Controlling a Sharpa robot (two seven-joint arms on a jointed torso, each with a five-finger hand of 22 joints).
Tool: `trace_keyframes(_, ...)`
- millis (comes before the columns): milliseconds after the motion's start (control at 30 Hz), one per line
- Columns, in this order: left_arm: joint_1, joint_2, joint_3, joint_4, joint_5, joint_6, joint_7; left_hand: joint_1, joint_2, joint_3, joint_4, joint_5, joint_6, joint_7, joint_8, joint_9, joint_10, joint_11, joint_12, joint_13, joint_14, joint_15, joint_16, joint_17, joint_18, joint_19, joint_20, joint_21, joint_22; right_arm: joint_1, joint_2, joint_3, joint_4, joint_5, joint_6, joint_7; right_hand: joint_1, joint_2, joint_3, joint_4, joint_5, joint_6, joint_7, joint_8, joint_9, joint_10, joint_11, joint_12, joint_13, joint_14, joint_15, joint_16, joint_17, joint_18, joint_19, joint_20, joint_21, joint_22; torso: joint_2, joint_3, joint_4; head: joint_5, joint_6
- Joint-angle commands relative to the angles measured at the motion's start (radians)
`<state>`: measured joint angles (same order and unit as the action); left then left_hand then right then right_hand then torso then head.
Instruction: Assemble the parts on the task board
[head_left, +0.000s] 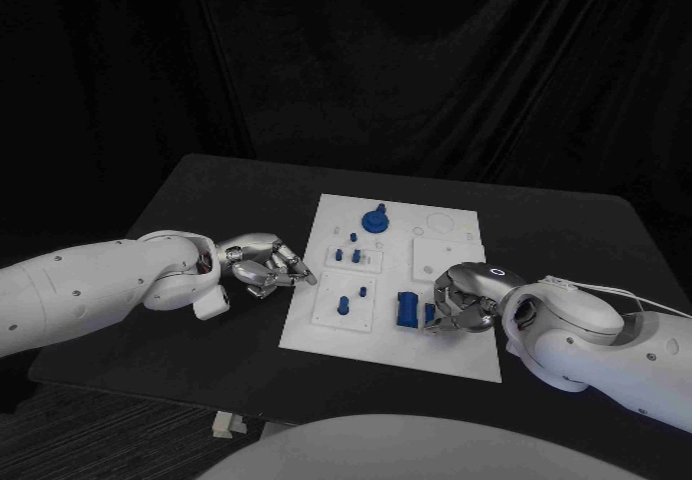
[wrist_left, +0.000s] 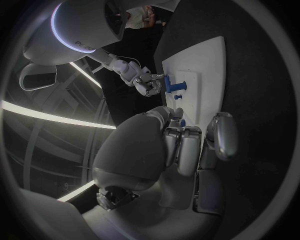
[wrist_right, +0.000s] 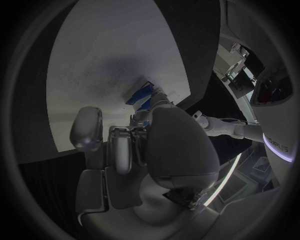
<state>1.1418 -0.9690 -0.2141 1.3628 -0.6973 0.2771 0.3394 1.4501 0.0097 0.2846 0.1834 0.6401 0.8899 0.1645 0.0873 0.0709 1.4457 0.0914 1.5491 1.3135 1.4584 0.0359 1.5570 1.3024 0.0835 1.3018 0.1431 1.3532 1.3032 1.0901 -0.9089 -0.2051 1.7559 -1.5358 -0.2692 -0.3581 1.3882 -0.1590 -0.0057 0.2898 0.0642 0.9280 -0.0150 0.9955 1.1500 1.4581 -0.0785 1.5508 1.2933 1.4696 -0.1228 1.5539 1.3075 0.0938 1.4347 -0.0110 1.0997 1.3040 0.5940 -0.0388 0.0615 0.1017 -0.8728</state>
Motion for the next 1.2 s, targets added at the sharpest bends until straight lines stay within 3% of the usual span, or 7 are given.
trace_keyframes(33, -0.005, 0.0, 0.001, 0.001, 0.006, 0.012, 0.012, -0.022, 0.01, 0.029, 0.0, 0.014, 0.008, 0.003, 0.019, 0.002, 0.125, -0.002, 0.022, 0.257, 0.112, 0.002, 0.014, 0.268, -0.009, 0.007, 0.005, -0.006, 0.124, -0.006, 0.002, -0.002, -0.007, -0.01, 0.005, -0.035, 0.034, 0.01, -0.001, -0.002, 0.019, -0.005, -0.001, 0.019, 0.019, 0.113, -0.004, 0.02, 0.277, 0.101, -0.008, 0.017, 0.263, -0.005, 0.005, -0.004, -0.008, 0.149, 0.0, -0.0002, 0.0, 0.001, 0.0)
trace_keyframes(200, -0.01, -0.001, 0.001, 0.001, 0.006, 0.012, 0.012, -0.024, 0.011, 0.032, -0.001, 0.014, 0.008, 0.003, 0.018, 0.002, 0.125, -0.002, 0.022, 0.257, 0.112, 0.002, 0.014, 0.268, -0.009, 0.007, 0.005, -0.007, 0.125, -0.007, 0.004, -0.002, -0.01, -0.01, -0.003, -0.035, 0.048, 0.018, 0.005, -0.005, 0.02, -0.01, -0.001, 0.018, 0.02, 0.113, -0.004, 0.02, 0.277, 0.101, -0.008, 0.017, 0.263, -0.005, 0.005, -0.004, -0.01, 0.149, 0.0, -0.0003, -0.0002, 0.0, 0.0)
trace_keyframes(300, -0.012, -0.001, 0.001, 0.001, 0.006, 0.012, 0.013, -0.024, 0.011, 0.032, -0.001, 0.014, 0.008, 0.003, 0.018, 0.002, 0.125, -0.002, 0.022, 0.257, 0.112, 0.002, 0.014, 0.268, -0.009, 0.007, 0.005, -0.007, 0.125, -0.008, 0.007, -0.002, -0.012, -0.01, -0.003, -0.038, 0.057, 0.022, 0.005, -0.005, -0.007, -0.004, 0.0, 0.026, 0.029, 0.113, -0.004, 0.02, 0.277, 0.101, -0.007, 0.017, 0.263, -0.005, 0.005, -0.004, -0.008, 0.149, 0.001, -0.0001, -0.0002, 0.0, 0.0)
trace_keyframes(633, -0.014, -0.002, 0.001, 0.002, 0.006, 0.011, 0.015, -0.024, 0.011, 0.032, -0.001, 0.014, 0.008, 0.003, 0.018, 0.002, 0.125, -0.002, 0.022, 0.257, 0.112, 0.002, 0.014, 0.268, -0.009, 0.007, 0.005, -0.007, 0.125, -0.012, 0.018, -0.002, -0.019, -0.01, 0.012, -0.041, 0.045, 0.011, -0.02, 0.001, -0.015, 0.001, -0.001, 0.034, 0.037, 0.113, -0.003, 0.02, 0.277, 0.101, -0.007, 0.017, 0.263, -0.003, 0.0, -0.004, -0.021, 0.146, 0.0, -0.0001, -0.0005, 0.003, 0.0)
trace_keyframes(933, -0.015, -0.008, 0.001, 0.005, 0.006, -0.001, 0.032, -0.024, 0.012, 0.034, -0.002, 0.015, 0.008, 0.003, 0.019, 0.002, 0.125, -0.002, 0.022, 0.257, 0.112, 0.002, 0.014, 0.268, -0.009, 0.008, 0.005, -0.007, 0.125, -0.011, -0.009, -0.001, 0.003, 0.008, -0.062, 0.025, 0.027, 0.011, -0.063, 0.003, -0.015, 0.003, -0.002, 0.035, 0.041, 0.113, -0.006, 0.02, 0.277, 0.101, -0.009, 0.017, 0.263, -0.005, 0.002, -0.005, -0.011, 0.149, 0.0, -0.0002, -0.0001, 0.002, 0.0)
trace_keyframes(1067, -0.015, -0.019, 0.001, 0.014, 0.006, -0.02, 0.05, -0.023, 0.011, 0.035, -0.005, 0.017, 0.009, 0.003, 0.019, 0.003, 0.125, -0.003, 0.022, 0.257, 0.112, 0.002, 0.014, 0.268, -0.009, 0.007, 0.005, -0.007, 0.125, 0.006, -0.039, -0.001, 0.032, 0.043, -0.097, 0.062, 0.014, 0.003, -0.085, 0.004, -0.015, 0.019, -0.006, 0.041, 0.044, 0.113, -0.007, 0.02, 0.277, 0.101, -0.01, 0.017, 0.263, -0.007, 0.006, -0.007, -0.001, 0.151, -0.001, 0.0001, -0.0006, 0.003, 0.0)
trace_keyframes(1200, -0.013, -0.035, 0.001, 0.032, 0.006, -0.046, 0.068, -0.024, 0.009, 0.034, -0.006, 0.017, 0.01, 0.003, 0.02, 0.003, 0.125, -0.003, 0.022, 0.257, 0.112, 0.002, 0.014, 0.268, -0.009, 0.007, 0.005, -0.007, 0.125, 0.053, -0.076, -0.001, 0.065, 0.123, -0.103, 0.1, 0.004, -0.003, -0.097, 0.005, -0.015, 0.028, -0.009, 0.041, 0.042, 0.113, -0.009, 0.02, 0.277, 0.101, -0.012, 0.017, 0.263, -0.007, 0.009, -0.008, 0.002, 0.152, -0.001, 0.0004, -0.001, 0.001, 0.0)
